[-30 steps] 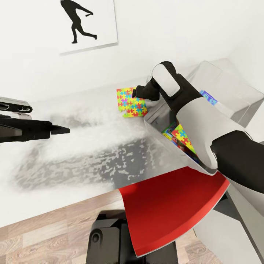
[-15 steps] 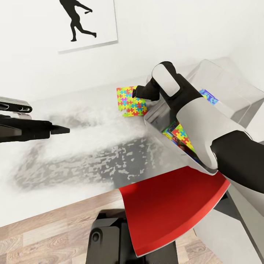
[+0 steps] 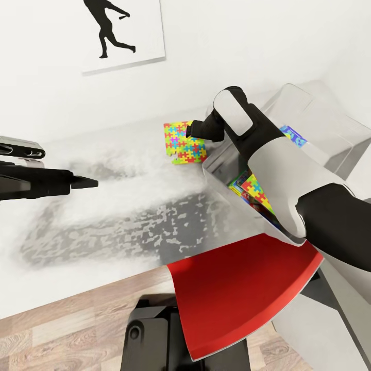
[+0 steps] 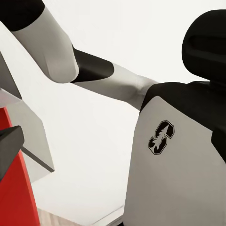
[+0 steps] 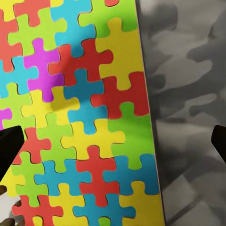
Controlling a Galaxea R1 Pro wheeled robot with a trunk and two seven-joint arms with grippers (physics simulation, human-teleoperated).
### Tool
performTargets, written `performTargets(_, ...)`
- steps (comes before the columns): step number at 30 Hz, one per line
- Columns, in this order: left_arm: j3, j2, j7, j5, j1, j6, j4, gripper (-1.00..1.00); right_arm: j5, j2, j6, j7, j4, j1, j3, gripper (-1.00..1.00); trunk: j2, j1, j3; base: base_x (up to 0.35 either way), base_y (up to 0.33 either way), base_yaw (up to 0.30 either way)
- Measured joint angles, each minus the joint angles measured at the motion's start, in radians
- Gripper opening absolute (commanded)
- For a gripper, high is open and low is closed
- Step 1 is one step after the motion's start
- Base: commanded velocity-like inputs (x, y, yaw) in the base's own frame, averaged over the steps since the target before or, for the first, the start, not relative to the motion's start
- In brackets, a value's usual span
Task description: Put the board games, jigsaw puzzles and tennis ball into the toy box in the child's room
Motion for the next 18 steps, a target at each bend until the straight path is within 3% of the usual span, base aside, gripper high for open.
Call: performTargets(18, 0.0, 0.0, 0.0, 0.0, 0.0, 0.0, 0.001, 1.0, 0.002, 0.0, -0.001, 0.001, 0.0, 0.0, 0.0, 1.0, 0.0, 0.0, 0.0, 0.0, 0.008, 0.0)
